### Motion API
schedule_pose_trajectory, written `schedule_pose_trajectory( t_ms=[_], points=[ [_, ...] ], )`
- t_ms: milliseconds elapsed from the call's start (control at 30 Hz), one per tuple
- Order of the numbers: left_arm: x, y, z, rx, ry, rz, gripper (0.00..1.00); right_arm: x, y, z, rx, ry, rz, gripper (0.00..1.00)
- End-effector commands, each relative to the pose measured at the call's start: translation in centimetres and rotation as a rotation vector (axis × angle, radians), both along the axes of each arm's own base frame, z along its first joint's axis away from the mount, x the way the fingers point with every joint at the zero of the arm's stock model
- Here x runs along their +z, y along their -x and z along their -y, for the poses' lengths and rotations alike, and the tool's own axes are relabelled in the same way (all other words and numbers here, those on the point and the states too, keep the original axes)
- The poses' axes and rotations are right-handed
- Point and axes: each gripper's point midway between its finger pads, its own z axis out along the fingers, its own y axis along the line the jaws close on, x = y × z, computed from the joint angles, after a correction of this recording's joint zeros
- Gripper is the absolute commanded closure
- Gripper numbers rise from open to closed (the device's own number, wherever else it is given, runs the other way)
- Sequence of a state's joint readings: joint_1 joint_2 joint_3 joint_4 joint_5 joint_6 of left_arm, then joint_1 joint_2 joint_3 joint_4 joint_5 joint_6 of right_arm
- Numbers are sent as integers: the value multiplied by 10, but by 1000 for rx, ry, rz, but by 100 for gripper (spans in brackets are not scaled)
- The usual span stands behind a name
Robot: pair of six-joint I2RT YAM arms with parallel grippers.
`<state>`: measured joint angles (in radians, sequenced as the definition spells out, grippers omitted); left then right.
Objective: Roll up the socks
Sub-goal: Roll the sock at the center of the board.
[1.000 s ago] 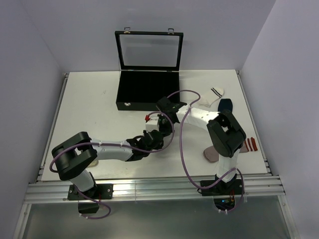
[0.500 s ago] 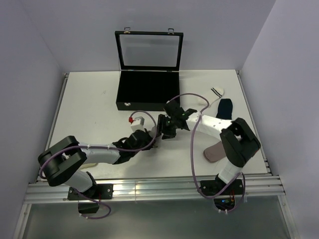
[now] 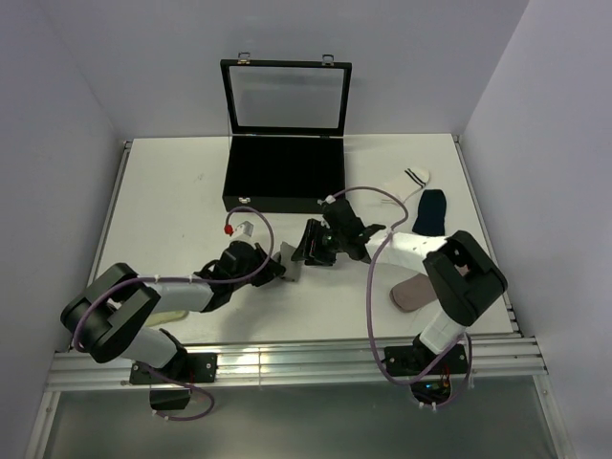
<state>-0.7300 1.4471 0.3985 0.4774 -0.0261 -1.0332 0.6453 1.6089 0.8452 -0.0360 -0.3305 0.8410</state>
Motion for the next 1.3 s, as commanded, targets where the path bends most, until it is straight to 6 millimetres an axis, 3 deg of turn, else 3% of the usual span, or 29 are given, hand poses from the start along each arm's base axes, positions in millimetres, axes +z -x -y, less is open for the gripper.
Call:
schedule_pose_trajectory(
  t_ms=[0, 233, 367, 400, 533, 600, 733, 900, 1000, 1033, 1100, 1133, 1267],
  points=[
    [-46, 25, -28, -24, -155, -135, 96, 3, -13, -17, 1, -84, 53, 44],
    [-56, 26, -32, -47, -191, -175, 95, -25, -14, -19, 2, -84, 39, 45],
    [-65, 27, -35, -52, -217, -205, 94, -29, -12, -22, 13, -113, 47, 48],
    [-67, 27, -36, -56, -220, -210, 93, -30, -12, -22, 13, -113, 47, 51],
    [-70, 25, -37, -57, -245, -217, 88, -30, -11, -16, 21, -53, 44, 77],
    [-67, 22, -36, -57, -243, -205, 85, -30, -13, -11, 14, -15, 40, 84],
    [-56, 10, -31, -60, -247, -163, 73, -28, -16, -6, 16, 63, 26, 98],
    [-49, 4, -26, -58, -236, -147, 63, -39, -9, 6, 5, 170, -36, 100],
    [-36, 2, -25, -50, -213, -127, 52, -43, -7, 14, 1, 251, -59, 100],
    [-23, 0, -23, -51, -193, -99, 43, -41, -10, 12, 1, 264, -58, 100],
    [-15, -6, -31, -8, -224, -62, 36, -42, -6, 16, 5, 305, -79, 100],
    [0, -9, -28, -7, -213, -24, 31, -39, -9, 14, 4, 311, -76, 100],
    [23, -13, -23, -4, -280, 73, 25, -38, -5, 18, 18, 383, -105, 100]
  ],
)
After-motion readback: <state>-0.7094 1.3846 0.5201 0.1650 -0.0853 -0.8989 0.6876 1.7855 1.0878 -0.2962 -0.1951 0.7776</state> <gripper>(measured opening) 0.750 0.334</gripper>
